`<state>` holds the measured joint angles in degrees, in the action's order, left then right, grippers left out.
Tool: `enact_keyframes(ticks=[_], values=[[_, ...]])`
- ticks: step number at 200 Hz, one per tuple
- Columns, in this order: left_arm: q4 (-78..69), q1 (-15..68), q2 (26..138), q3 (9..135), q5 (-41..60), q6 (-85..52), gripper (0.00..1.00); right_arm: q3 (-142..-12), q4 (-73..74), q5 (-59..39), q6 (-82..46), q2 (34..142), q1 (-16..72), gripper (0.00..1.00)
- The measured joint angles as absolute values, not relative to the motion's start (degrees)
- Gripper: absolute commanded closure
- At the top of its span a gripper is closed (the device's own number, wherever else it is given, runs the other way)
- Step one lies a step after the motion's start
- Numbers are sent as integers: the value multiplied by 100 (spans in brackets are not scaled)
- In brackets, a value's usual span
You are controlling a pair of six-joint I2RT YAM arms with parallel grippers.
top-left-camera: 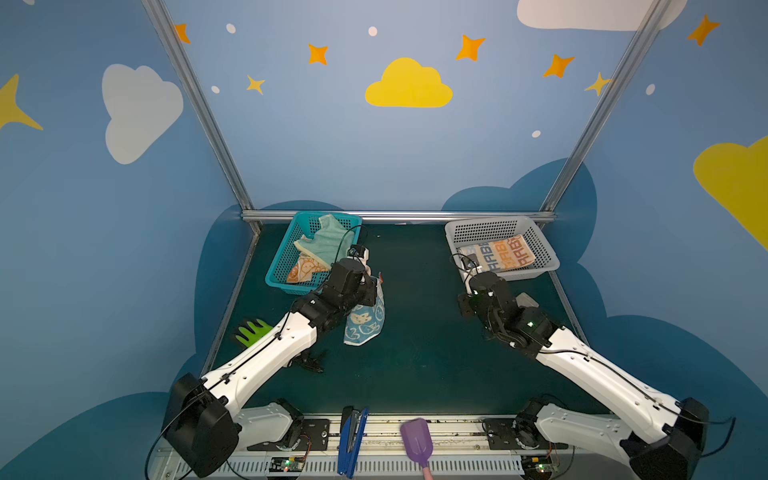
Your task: Fold and stack the towels
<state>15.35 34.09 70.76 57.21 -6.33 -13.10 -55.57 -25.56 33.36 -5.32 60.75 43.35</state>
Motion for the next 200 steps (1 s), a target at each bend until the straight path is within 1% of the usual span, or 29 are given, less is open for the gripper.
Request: enact_keyframes(ticks=[52, 75, 85, 92, 105, 120, 130, 156, 171, 200], values=[[1699, 3406, 6875, 5808, -762, -1109, 96, -5485, -2777, 3686, -362, 5212, 4056, 100], [1704, 3406, 6847, 5863, -722, -1083, 96, -5485, -2812, 3472, -213, 4998, 4010, 100], [1695, 3406, 6847, 5881, -576, -1044, 96, -5483, -2805, 3155, -152, 4954, 4010, 100], [1680, 3398, 6847, 5885, -379, -976, 96, -5461, -2757, 2790, -104, 4945, 4007, 91], [1619, 3395, 6851, 5883, 49, -880, 96, -5380, -2600, 2174, -95, 4974, 4010, 79], [1518, 3422, 6882, 5883, 663, -773, 96, -5245, -2296, 1326, -130, 5140, 4016, 71], [1472, 3457, 6936, 5892, 1076, -692, 96, -5140, -2016, 829, -117, 5330, 4034, 67], [1459, 3559, 7249, 5999, 1809, -561, 96, -4925, -1293, -263, -93, 5944, 4101, 60], [1459, 3599, 7428, 6075, 2091, -561, 96, -4875, -952, -792, -5, 6305, 4160, 58], [1422, 3605, 7688, 6226, 2545, -657, 96, -4840, -397, -1299, 202, 6674, 4329, 57]])
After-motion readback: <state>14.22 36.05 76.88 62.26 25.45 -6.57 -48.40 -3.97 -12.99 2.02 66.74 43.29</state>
